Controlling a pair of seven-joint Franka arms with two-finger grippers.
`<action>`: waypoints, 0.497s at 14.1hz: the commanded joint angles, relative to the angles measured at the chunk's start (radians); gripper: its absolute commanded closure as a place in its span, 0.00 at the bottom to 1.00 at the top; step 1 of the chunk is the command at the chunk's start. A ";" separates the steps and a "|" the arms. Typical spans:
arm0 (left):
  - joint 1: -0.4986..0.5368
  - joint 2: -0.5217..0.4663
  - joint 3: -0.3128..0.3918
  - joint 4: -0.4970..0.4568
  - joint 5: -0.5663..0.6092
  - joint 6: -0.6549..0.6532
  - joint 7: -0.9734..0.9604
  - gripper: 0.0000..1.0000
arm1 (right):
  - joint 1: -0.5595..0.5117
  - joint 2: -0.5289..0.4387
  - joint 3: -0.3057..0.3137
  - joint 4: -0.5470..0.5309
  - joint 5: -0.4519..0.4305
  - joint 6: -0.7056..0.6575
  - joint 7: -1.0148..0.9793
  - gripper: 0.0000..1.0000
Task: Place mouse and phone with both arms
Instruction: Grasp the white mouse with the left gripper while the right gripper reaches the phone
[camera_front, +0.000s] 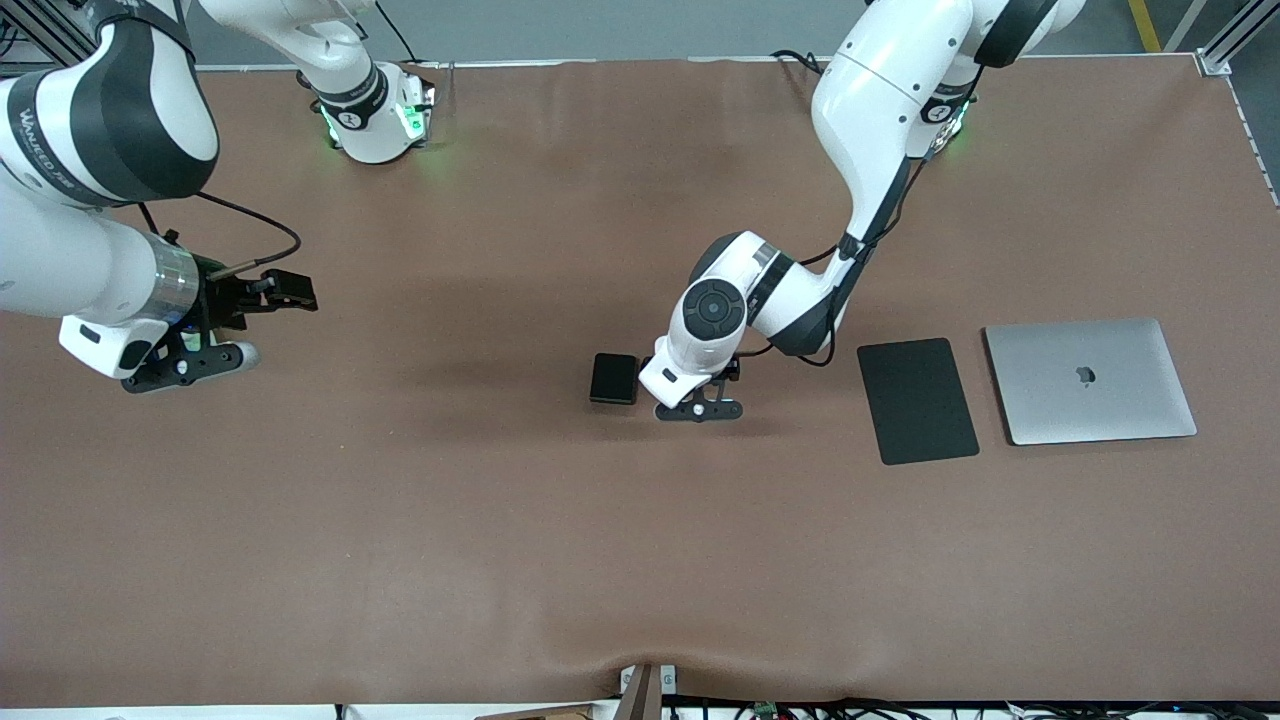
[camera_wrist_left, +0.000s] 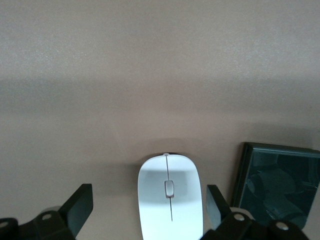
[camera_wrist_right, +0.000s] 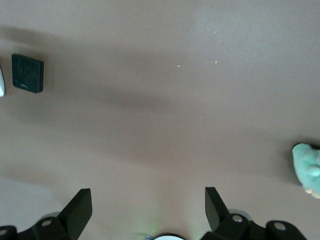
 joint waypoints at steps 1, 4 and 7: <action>-0.024 0.014 0.011 0.021 0.002 0.008 -0.006 0.00 | 0.038 0.005 -0.004 0.003 0.033 0.021 0.128 0.00; -0.026 0.030 0.011 0.024 0.002 0.016 -0.013 0.00 | 0.090 0.014 -0.004 -0.009 0.036 0.060 0.249 0.00; -0.038 0.042 0.013 0.021 0.000 0.054 -0.015 0.00 | 0.134 0.022 -0.002 -0.046 0.058 0.130 0.347 0.00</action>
